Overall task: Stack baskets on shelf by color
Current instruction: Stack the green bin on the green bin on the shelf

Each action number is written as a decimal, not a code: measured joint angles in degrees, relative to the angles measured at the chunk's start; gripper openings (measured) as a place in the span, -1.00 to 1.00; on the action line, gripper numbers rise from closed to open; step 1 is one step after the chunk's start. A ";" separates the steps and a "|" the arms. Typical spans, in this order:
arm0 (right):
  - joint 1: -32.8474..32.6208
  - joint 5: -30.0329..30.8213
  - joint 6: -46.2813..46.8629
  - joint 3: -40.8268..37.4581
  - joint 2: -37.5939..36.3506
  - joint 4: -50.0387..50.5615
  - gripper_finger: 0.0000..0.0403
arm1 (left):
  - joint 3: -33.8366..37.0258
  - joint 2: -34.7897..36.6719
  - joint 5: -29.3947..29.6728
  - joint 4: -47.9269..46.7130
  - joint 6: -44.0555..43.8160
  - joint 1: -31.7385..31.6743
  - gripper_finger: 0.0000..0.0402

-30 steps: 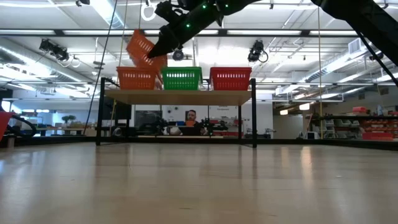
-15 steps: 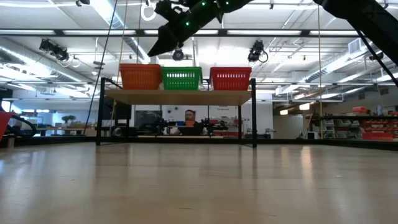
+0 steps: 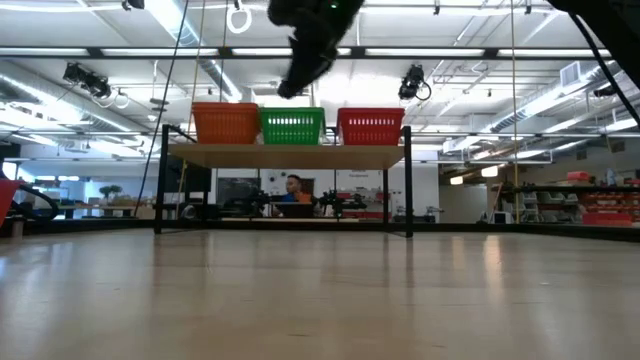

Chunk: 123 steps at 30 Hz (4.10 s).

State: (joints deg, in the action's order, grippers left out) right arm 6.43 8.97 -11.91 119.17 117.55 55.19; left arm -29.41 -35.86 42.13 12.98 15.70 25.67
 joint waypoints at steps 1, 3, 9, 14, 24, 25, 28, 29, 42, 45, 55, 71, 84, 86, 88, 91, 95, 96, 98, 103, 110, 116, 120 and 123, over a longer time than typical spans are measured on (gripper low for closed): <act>-0.47 0.00 1.49 0.00 -0.03 3.20 -0.29 | 0.00 0.00 0.00 -0.02 -0.08 0.00 -0.75; -1.61 -0.16 4.59 0.00 -0.03 8.94 -0.29 | 0.00 -0.02 0.00 -0.22 -0.08 0.00 -0.75; -6.00 -4.55 16.38 0.00 -0.14 25.74 -0.29 | 0.00 -0.02 0.00 -0.56 -0.08 0.02 -0.75; -12.68 -6.70 24.42 -0.02 -0.14 34.83 -0.29 | 0.00 0.00 0.01 -0.53 -0.02 0.02 -0.74; -28.45 -9.58 44.50 -0.96 -0.12 34.77 -0.29 | 0.00 0.00 0.00 -0.54 -1.60 0.02 -0.74; -30.01 -9.49 47.33 -1.22 -0.12 34.76 -0.29 | -0.01 0.00 0.00 -0.61 -2.10 0.02 -0.74; -35.06 -9.52 55.87 -2.67 -0.14 34.65 -0.29 | -0.02 -0.05 0.00 -1.63 -4.80 0.28 -0.74; -36.83 -9.81 59.06 -3.45 -0.14 34.78 -0.29 | -0.04 -0.07 0.02 -1.92 -5.43 0.50 -0.74; -53.53 -9.70 106.60 -11.63 -0.12 27.45 -0.29 | -0.04 -0.13 -0.02 -4.82 -17.21 3.21 -0.74; -55.26 -9.94 113.34 -14.57 -0.12 22.61 -0.29 | -0.04 -0.13 -0.47 -4.89 -18.39 3.21 -0.74; -57.04 -15.26 121.92 -22.89 -0.03 16.24 -0.27 | -0.04 -0.15 -11.20 -6.21 -19.98 3.21 -0.70; -57.22 -13.07 123.91 -28.56 0.67 12.35 -0.11 | -0.04 -1.77 -12.02 -5.72 -20.60 3.19 -0.68; -53.97 -13.09 110.06 -34.03 0.71 5.74 -0.65 | -0.04 -1.75 -12.00 -5.18 -20.63 3.17 -0.71; -52.97 -13.12 107.07 -34.23 0.70 5.15 -0.83 | -0.04 -1.95 -11.98 -4.34 -20.72 3.17 -0.71; -51.87 -12.74 103.49 -34.24 0.69 5.00 -0.94 | -0.04 -2.40 -11.98 -3.88 -21.03 3.17 -0.71; -49.82 -11.78 98.02 -33.92 0.69 4.39 -0.92 | -0.04 -3.58 -11.98 -3.54 -21.08 3.19 -0.70; -46.43 -10.64 90.32 -33.14 0.69 3.06 -0.96 | -0.04 -5.00 -11.98 -3.17 -21.46 3.19 -0.72; -45.67 -9.90 88.08 -33.14 0.67 2.35 -0.96 | -0.04 -5.29 -11.98 -2.55 -21.49 3.19 -0.73; -44.22 -8.70 83.62 -33.12 0.67 0.89 -0.96 | -0.04 -5.44 -12.00 -1.74 -21.50 3.19 -0.74; -40.50 -6.22 74.54 -33.05 0.62 -1.06 -0.96 | -0.04 -5.44 -12.00 -0.90 -21.63 3.24 -0.74; -36.24 -3.69 60.18 -30.83 0.71 0.00 -0.96 | -0.04 -5.44 -12.00 -0.74 -22.09 5.30 -0.75; -33.38 1.67 49.01 -22.46 0.71 2.60 -0.96 | -0.04 -5.44 -11.98 -0.48 -21.04 5.86 -0.75; -31.80 5.17 42.50 -15.46 0.71 6.20 -0.96 | -0.04 -5.44 -11.98 -0.48 -21.02 5.86 -0.75; -30.84 9.52 37.12 -10.22 0.71 9.79 -0.96 | -0.04 -5.44 -11.98 -0.48 -21.00 5.86 -0.75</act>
State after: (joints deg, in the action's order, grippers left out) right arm -24.41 18.49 25.21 108.95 118.26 64.98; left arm -29.45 -41.30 30.15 12.49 -5.30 31.53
